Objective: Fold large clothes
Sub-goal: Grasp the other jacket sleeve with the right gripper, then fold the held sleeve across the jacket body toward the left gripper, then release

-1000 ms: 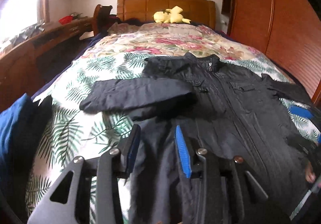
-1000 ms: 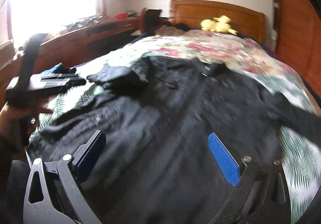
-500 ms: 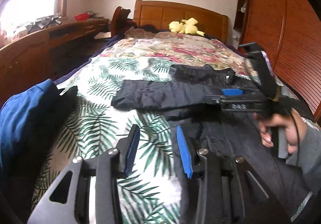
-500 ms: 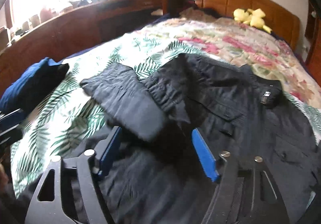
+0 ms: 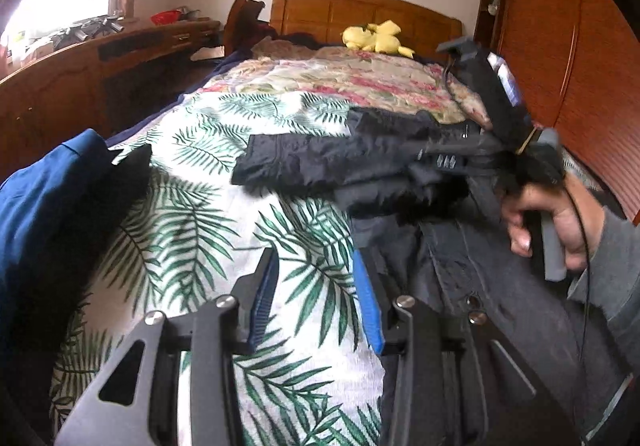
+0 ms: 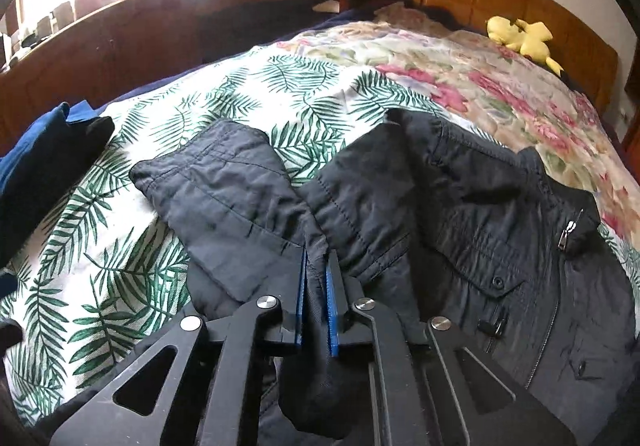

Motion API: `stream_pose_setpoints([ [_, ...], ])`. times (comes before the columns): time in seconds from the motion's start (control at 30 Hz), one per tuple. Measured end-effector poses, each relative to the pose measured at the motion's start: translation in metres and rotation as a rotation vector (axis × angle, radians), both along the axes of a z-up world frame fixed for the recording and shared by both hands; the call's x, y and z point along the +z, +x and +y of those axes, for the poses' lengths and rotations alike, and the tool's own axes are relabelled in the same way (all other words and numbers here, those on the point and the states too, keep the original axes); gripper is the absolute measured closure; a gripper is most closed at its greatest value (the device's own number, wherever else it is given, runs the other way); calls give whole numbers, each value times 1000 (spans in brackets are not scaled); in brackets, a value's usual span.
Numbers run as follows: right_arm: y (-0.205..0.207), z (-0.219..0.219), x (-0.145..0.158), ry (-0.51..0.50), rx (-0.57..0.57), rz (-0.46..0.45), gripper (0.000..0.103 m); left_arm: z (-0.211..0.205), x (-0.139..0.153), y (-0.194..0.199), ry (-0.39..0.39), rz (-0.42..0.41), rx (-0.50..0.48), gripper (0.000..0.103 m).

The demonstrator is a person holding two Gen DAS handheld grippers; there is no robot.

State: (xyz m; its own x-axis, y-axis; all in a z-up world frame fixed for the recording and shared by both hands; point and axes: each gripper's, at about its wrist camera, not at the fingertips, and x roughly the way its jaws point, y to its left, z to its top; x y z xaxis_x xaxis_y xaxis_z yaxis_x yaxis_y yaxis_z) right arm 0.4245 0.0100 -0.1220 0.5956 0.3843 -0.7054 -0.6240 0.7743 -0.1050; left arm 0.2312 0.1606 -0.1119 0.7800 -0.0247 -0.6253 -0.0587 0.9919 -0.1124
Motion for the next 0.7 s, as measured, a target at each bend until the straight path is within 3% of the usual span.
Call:
stream_pose_setpoints([
  [0.13, 3, -20, 6, 29, -113, -68, 99, -10, -14, 7, 13, 45, -33, 67],
  [0.3, 10, -26, -12, -46, -116, -43, 99, -11, -25, 14, -6, 100, -46, 67],
  [0.43, 8, -27, -1, 10, -105, -58, 86, -15, -32, 18, 9, 131, -44, 67],
  [0.5, 2, -25, 7, 24, -79, -82, 55, -19, -38, 20, 29, 148, -47, 67],
  [0.6, -9, -14, 18, 43, -14, -120, 40, -20, -39, 19, 39, 149, -41, 67],
  [0.7, -12, 3, 24, 46, 64, -98, 35, -18, -38, 17, 24, 136, -42, 67],
])
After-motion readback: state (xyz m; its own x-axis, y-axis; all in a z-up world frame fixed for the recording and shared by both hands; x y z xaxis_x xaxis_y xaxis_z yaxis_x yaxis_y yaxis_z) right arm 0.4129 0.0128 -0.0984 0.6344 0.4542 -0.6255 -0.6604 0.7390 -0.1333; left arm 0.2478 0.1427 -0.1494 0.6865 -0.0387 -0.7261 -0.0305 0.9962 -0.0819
